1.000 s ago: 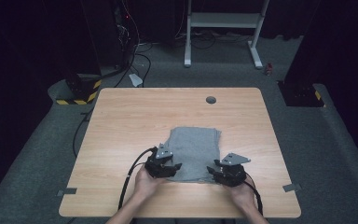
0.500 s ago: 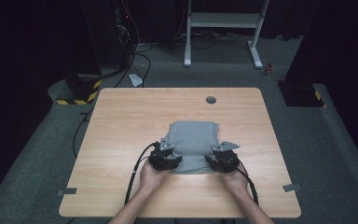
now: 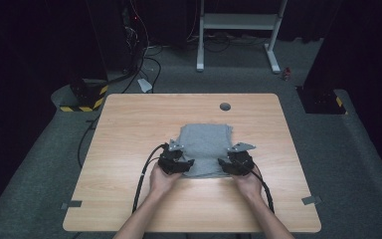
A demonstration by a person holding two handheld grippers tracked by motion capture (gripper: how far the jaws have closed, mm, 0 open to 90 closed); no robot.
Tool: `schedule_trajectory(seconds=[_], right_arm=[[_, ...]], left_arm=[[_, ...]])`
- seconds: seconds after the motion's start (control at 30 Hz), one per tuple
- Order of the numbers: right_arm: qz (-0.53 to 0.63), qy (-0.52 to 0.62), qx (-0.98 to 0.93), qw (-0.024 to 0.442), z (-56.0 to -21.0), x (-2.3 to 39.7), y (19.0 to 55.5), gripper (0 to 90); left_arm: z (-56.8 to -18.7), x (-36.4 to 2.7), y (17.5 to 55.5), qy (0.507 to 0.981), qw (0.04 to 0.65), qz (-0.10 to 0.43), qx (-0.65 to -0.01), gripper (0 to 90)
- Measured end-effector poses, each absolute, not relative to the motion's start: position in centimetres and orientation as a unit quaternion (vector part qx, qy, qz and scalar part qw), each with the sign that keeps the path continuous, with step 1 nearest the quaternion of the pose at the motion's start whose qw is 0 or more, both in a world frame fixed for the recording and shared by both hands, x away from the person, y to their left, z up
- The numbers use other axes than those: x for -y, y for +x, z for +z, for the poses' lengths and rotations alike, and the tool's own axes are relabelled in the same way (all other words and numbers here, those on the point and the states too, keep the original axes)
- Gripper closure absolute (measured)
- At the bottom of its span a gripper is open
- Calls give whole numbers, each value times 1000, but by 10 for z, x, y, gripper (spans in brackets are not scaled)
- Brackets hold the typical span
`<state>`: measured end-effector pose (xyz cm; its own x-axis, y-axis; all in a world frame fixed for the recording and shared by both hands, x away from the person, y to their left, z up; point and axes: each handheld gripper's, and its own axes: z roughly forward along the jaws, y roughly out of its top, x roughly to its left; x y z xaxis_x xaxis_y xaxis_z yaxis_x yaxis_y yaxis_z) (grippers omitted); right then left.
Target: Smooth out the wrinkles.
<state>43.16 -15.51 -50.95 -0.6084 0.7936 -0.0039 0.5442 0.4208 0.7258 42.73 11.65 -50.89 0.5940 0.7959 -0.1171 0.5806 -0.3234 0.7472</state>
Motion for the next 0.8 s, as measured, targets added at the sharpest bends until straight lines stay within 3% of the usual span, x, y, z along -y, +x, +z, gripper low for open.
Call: schedule_trajectory(seconds=[0.8], right_arm=[[420, 438, -774, 177, -478, 208, 407, 468]], left_arm=[[-477, -168, 403, 770, 437, 152, -440, 361]])
